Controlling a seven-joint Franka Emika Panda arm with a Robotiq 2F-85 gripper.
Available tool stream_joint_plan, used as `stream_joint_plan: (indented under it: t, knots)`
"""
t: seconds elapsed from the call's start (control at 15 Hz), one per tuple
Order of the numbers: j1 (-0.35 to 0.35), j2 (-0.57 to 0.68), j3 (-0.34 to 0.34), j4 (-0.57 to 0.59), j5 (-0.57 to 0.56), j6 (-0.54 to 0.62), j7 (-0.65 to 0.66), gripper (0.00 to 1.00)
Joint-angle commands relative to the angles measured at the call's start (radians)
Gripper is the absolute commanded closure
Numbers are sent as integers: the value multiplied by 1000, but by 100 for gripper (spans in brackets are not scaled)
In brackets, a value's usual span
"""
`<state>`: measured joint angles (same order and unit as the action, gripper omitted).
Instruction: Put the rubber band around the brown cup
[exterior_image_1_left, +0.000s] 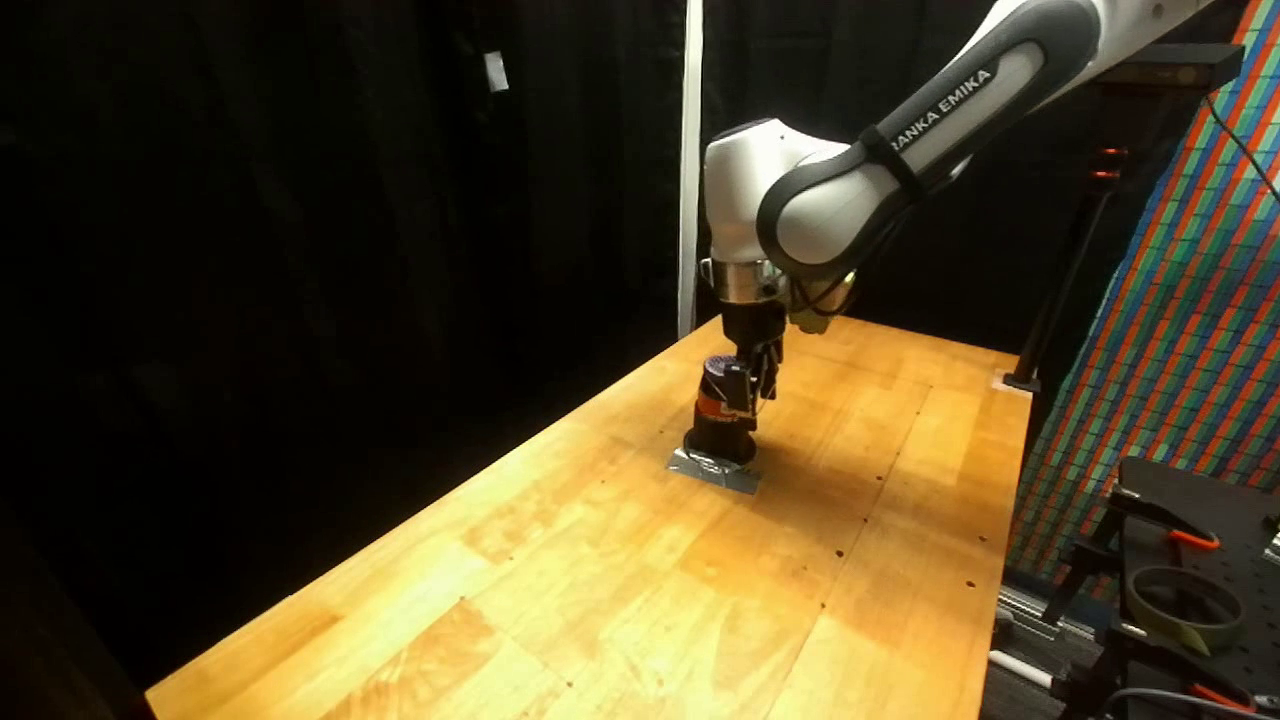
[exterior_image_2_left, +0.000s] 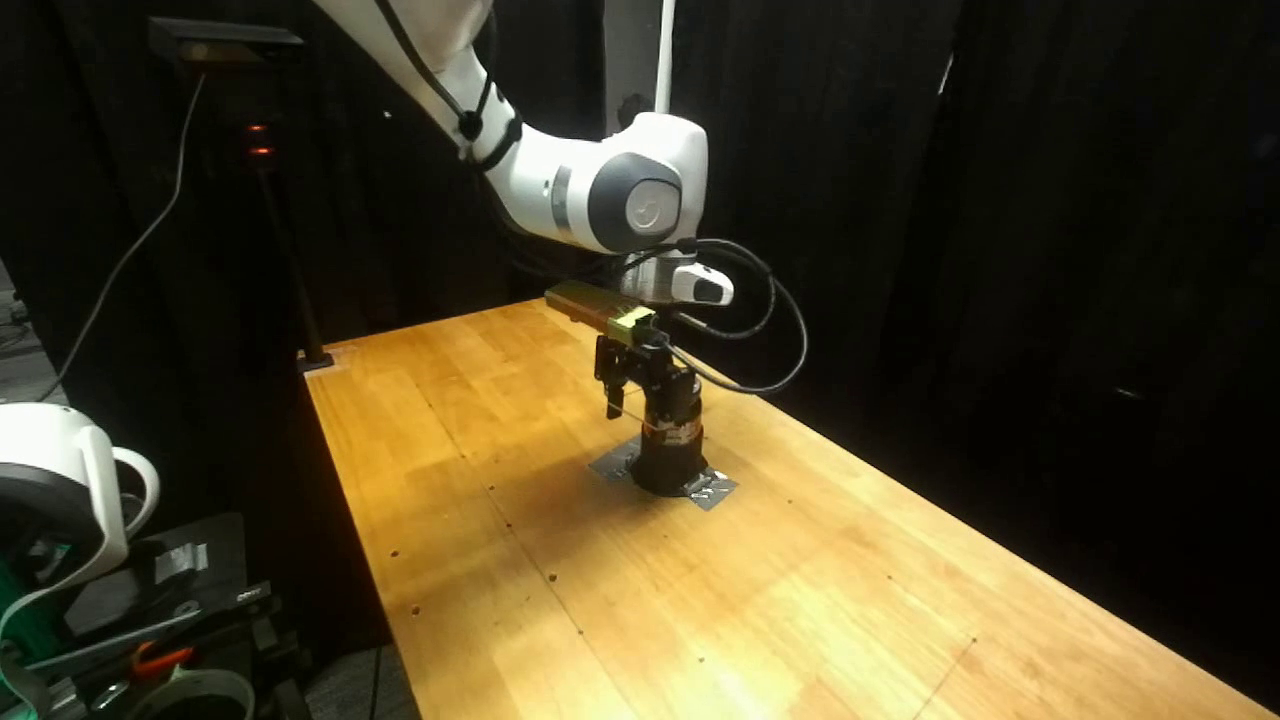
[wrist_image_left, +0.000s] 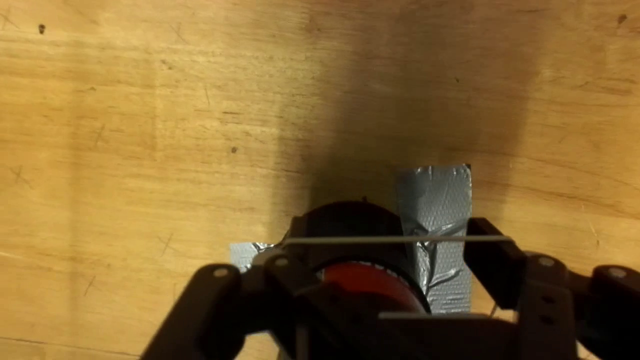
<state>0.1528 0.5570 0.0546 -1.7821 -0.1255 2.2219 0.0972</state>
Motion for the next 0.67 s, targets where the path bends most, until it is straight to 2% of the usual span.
stream_joint_plan:
  t: [0.0, 0.27, 0.47, 0.6]
  knots:
    - [36, -141, -32, -245, -66, 202, 89, 49]
    - [85, -229, -93, -443, -185, 460, 238, 80]
    - [178, -256, -215, -548, -367, 651, 435, 84]
    - [281, -256, -351, -583, -529, 759, 599, 81]
